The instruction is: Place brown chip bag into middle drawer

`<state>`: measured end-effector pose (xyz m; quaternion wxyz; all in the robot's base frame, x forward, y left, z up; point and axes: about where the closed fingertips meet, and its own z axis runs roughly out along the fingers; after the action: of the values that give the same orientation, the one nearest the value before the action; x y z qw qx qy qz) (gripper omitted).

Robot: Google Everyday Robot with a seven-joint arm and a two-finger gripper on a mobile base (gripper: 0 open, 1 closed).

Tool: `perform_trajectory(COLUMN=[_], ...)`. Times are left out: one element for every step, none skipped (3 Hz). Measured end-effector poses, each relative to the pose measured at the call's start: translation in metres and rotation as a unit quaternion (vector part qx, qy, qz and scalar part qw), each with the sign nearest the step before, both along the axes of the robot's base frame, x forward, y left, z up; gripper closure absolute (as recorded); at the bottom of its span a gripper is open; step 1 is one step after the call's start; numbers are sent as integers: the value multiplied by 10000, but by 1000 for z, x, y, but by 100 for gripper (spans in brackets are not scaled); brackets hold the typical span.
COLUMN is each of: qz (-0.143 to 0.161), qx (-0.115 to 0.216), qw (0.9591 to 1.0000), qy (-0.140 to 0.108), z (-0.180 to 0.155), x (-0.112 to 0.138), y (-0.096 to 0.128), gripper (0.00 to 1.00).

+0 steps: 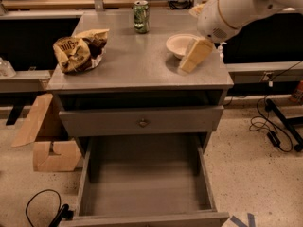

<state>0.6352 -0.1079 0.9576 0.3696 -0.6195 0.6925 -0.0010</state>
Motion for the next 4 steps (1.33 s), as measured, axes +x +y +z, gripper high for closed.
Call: perform_trajectory(qz=[20, 20, 512, 1684], qx=[72, 72, -31, -478], qw=[9998, 9998, 9982, 9833], qy=[-162, -162, -314, -502], z=[-2, -2, -5, -22], x=[13, 13, 35, 76], y=[4, 4, 31, 100], gripper=[0, 0, 0, 0])
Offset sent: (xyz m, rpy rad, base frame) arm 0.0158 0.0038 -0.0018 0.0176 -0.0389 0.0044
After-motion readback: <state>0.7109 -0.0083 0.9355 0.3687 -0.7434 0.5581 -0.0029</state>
